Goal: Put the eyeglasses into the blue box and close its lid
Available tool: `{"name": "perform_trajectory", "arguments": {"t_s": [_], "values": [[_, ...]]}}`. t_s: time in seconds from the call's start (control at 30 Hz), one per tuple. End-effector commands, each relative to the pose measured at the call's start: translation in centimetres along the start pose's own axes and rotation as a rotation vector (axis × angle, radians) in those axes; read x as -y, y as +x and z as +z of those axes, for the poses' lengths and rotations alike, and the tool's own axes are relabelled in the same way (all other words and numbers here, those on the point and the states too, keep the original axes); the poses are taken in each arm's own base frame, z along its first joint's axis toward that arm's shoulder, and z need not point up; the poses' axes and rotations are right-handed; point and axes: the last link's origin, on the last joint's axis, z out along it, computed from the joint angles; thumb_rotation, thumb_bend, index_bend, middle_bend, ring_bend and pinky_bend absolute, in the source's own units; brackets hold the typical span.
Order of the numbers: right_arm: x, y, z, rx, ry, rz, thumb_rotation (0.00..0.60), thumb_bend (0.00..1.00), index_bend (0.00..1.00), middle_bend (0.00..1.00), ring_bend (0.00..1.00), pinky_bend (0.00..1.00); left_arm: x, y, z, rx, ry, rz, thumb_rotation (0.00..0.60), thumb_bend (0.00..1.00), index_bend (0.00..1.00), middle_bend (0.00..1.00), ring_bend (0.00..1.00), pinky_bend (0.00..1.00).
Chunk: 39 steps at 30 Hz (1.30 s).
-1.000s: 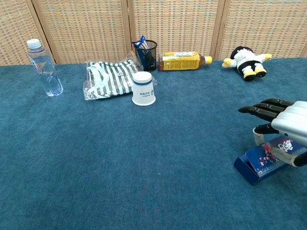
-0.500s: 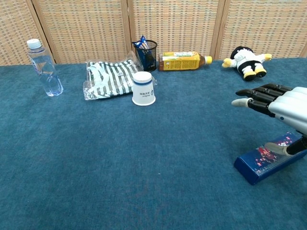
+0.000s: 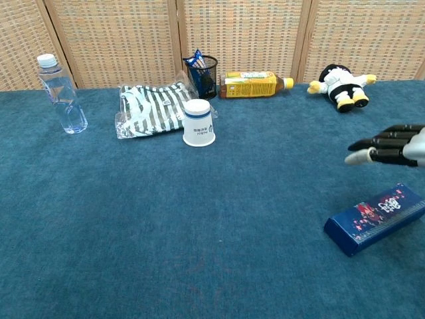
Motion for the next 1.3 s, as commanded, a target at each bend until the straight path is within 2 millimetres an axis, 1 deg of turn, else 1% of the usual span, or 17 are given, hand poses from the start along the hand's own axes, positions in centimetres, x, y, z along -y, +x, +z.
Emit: {"name": "perform_trajectory", "arguments": {"t_s": [0.03,0.17,0.37,0.43,0.53,0.6,0.7,0.83,0.93,1.0,1.03,1.07,1.13,1.17,1.2,1.27,1.3], "values": [[-0.7,-1.3,0.9,0.1,0.012,-0.071,0.6,0.03,0.0,0.0,0.0,0.0,0.0,0.0,0.0,0.0,0.0,0.0,0.6,0.0,0.0,0.0,0.0,0.0],[-0.6,-1.8,1.7,0.123,0.024,-0.082,0.6,0.03,0.0,0.0,0.0,0.0,0.0,0.0,0.1,0.002,0.001,0.0,0.6,0.0,0.0,0.0,0.0,0.0],[-0.3,-2.0,3.0,0.073,0.042,-0.089,0.6,0.05,0.0,0.0,0.0,0.0,0.1,0.1,0.2,0.002,0.007,-0.003,0.6,0.0,0.0,0.0,0.0,0.0],[-0.1,-2.2,3.4,0.057,0.048,-0.077,0.6,0.05,0.03,0.01,0.0,0.0,0.2,0.1,0.2,0.002,0.01,-0.004,0.6,0.0,0.0,0.0,0.0,0.0],[0.1,-2.5,3.9,0.024,0.06,-0.051,0.6,0.08,0.15,0.11,0.0,0.0,0.3,0.1,0.3,0.003,0.013,-0.005,0.6,0.0,0.0,0.0,0.0,0.0],[0.2,-2.6,4.1,0.002,0.066,-0.039,0.6,0.15,0.29,0.21,0.0,0.0,0.3,0.0,0.3,0.005,0.012,-0.005,0.6,0.0,0.0,0.0,0.0,0.0],[0.3,-2.8,4.4,-0.032,0.072,-0.015,0.6,0.24,0.42,0.29,0.0,0.0,0.2,0.0,0.3,0.005,0.012,-0.004,0.6,0.0,0.0,0.0,0.0,0.0],[0.1,-2.9,4.7,-0.052,0.076,0.002,0.6,0.31,0.51,0.36,0.0,0.0,0.2,0.0,0.3,0.004,0.013,-0.004,0.6,0.0,0.0,0.0,0.0,0.0],[0.1,-2.9,4.8,-0.06,0.076,0.01,0.6,0.31,0.54,0.39,0.0,0.0,0.2,0.0,0.3,0.005,0.013,-0.003,0.6,0.0,0.0,0.0,0.0,0.0],[0.1,-2.9,4.9,-0.07,0.071,0.016,0.6,0.31,0.54,0.38,0.0,0.0,0.2,0.0,0.3,0.006,0.013,-0.003,0.6,0.0,0.0,0.0,0.0,0.0],[0.1,-3.0,4.9,-0.073,0.069,0.017,0.6,0.31,0.53,0.35,0.0,0.0,0.2,0.0,0.3,0.007,0.013,-0.003,0.6,0.0,0.0,0.0,0.0,0.0],[0.2,-3.0,4.9,-0.074,0.068,0.02,0.6,0.29,0.48,0.3,0.0,0.0,0.2,0.0,0.3,0.007,0.012,-0.003,0.6,0.0,0.0,0.0,0.0,0.0],[0.2,-3.2,4.8,-0.061,0.071,0.024,0.6,0.2,0.31,0.15,0.0,0.0,0.2,0.0,0.3,0.005,0.012,-0.004,0.6,0.0,0.0,0.0,0.0,0.0],[0.2,-3.3,4.7,-0.047,0.073,0.029,0.6,0.12,0.17,0.06,0.0,0.0,0.2,0.0,0.3,0.005,0.013,-0.004,0.6,0.0,0.0,0.0,0.0,0.0],[0.2,-3.3,4.6,-0.032,0.075,0.035,0.6,0.05,0.07,0.01,0.0,0.0,0.2,0.0,0.3,0.006,0.013,-0.004,0.6,0.0,0.0,0.0,0.0,0.0],[0.2,-3.2,4.3,-0.011,0.073,0.045,0.6,0.0,0.0,0.0,0.0,0.0,0.2,0.0,0.3,0.006,0.012,-0.003,0.6,0.0,0.0,0.0,0.0,0.0],[0.2,-3.0,4.1,-0.007,0.068,0.049,0.6,0.0,0.0,0.0,0.0,0.0,0.2,0.0,0.3,0.006,0.011,-0.004,0.6,0.0,0.0,0.0,0.0,0.0]]}}
